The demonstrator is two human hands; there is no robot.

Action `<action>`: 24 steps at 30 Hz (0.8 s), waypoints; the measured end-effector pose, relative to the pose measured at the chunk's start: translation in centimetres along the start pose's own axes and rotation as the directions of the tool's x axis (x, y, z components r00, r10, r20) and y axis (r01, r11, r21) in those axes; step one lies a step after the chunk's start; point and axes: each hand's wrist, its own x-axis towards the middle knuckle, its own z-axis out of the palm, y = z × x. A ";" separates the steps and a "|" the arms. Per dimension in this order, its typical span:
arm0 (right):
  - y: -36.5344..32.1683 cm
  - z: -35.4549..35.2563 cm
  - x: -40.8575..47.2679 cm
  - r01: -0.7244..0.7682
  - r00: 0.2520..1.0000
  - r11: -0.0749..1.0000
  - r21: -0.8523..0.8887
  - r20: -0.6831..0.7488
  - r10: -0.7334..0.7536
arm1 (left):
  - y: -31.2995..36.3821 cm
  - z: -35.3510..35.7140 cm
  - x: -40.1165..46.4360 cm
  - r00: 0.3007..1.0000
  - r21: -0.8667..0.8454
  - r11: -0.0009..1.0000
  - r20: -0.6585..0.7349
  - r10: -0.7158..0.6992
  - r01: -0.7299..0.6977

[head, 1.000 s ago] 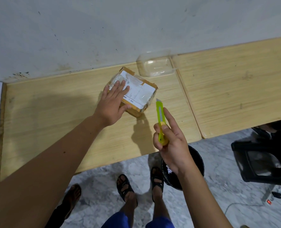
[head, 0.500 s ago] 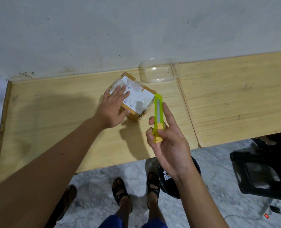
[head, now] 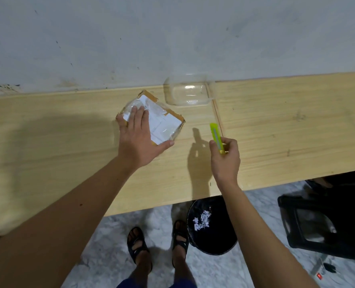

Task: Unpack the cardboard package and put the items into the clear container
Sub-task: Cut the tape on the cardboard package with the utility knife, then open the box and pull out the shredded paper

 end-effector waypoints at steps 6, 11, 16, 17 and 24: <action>4.9 0.0 5.6 0.022 1.000 0.921 -0.388 0.002 -0.023 | -0.3 0.9 -0.3 0.974 0.022 0.997 -0.213 0.075 -0.072; 5.3 0.2 7.7 -0.057 0.993 0.896 -0.441 -0.117 0.006 | -1.1 0.7 -0.2 0.970 -0.026 0.994 -0.222 0.099 -0.108; 5.4 0.6 7.8 -0.065 0.990 0.883 -0.464 -0.139 0.000 | -1.8 -0.2 -0.6 0.981 -0.048 0.992 -0.164 0.104 -0.114; 5.3 0.6 7.7 -0.074 0.990 0.884 -0.461 -0.137 0.011 | -2.0 -0.3 -0.7 0.983 -0.047 0.992 -0.148 0.111 -0.119; 1.6 2.4 6.6 0.190 0.981 0.904 -0.382 0.031 -0.193 | -3.3 -1.6 -1.1 0.991 -0.096 0.988 -0.051 0.121 -0.125</action>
